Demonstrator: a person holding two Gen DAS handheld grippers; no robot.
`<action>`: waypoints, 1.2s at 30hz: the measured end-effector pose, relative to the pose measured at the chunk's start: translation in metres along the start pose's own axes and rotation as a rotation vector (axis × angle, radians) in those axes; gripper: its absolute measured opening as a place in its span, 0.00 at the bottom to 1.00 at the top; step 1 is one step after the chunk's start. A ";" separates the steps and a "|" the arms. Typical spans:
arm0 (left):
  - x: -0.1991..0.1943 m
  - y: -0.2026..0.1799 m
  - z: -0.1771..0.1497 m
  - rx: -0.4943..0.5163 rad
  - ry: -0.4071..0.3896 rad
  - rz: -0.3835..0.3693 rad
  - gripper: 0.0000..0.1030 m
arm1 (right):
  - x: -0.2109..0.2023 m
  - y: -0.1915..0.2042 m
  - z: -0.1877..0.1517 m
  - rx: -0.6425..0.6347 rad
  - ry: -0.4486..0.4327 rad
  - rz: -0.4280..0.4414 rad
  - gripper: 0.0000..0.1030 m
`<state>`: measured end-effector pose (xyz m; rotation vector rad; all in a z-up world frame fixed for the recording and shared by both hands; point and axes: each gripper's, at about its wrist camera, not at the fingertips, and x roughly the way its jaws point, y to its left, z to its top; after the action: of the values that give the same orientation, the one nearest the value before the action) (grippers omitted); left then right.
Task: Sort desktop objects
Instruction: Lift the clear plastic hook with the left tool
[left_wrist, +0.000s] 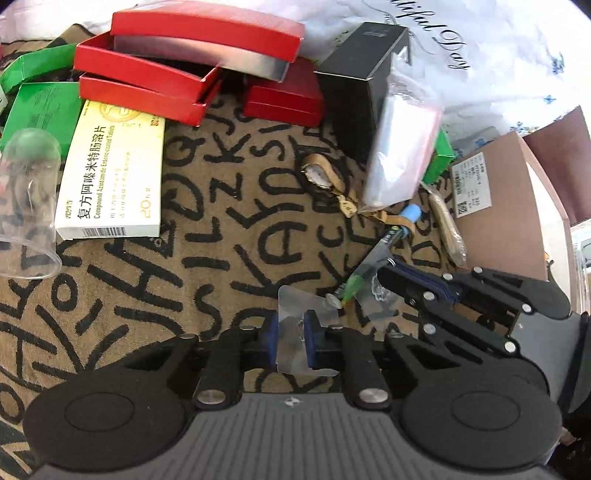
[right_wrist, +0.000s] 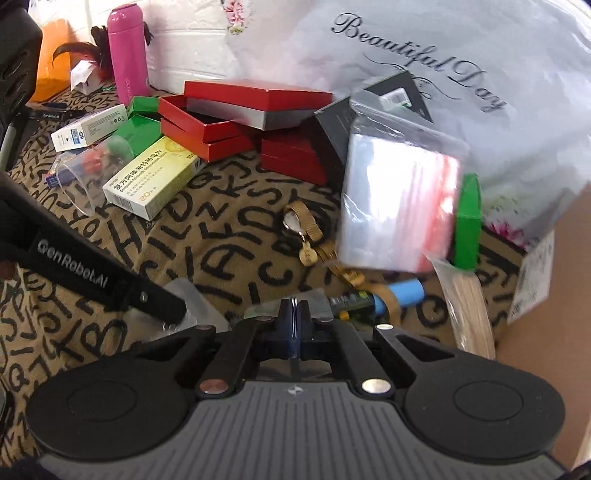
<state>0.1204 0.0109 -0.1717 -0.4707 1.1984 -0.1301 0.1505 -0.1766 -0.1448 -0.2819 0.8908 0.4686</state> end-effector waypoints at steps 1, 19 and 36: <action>-0.002 -0.003 -0.001 0.007 -0.003 -0.001 0.10 | -0.004 0.000 -0.002 0.003 -0.005 -0.004 0.00; -0.040 -0.041 -0.025 0.131 -0.067 -0.014 0.02 | -0.079 -0.003 -0.023 0.081 -0.116 -0.044 0.00; 0.005 -0.026 -0.020 0.135 -0.028 0.154 0.70 | -0.100 -0.003 -0.046 0.080 -0.096 -0.052 0.00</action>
<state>0.1080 -0.0200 -0.1705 -0.2602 1.1858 -0.0712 0.0678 -0.2262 -0.0925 -0.2066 0.8046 0.3942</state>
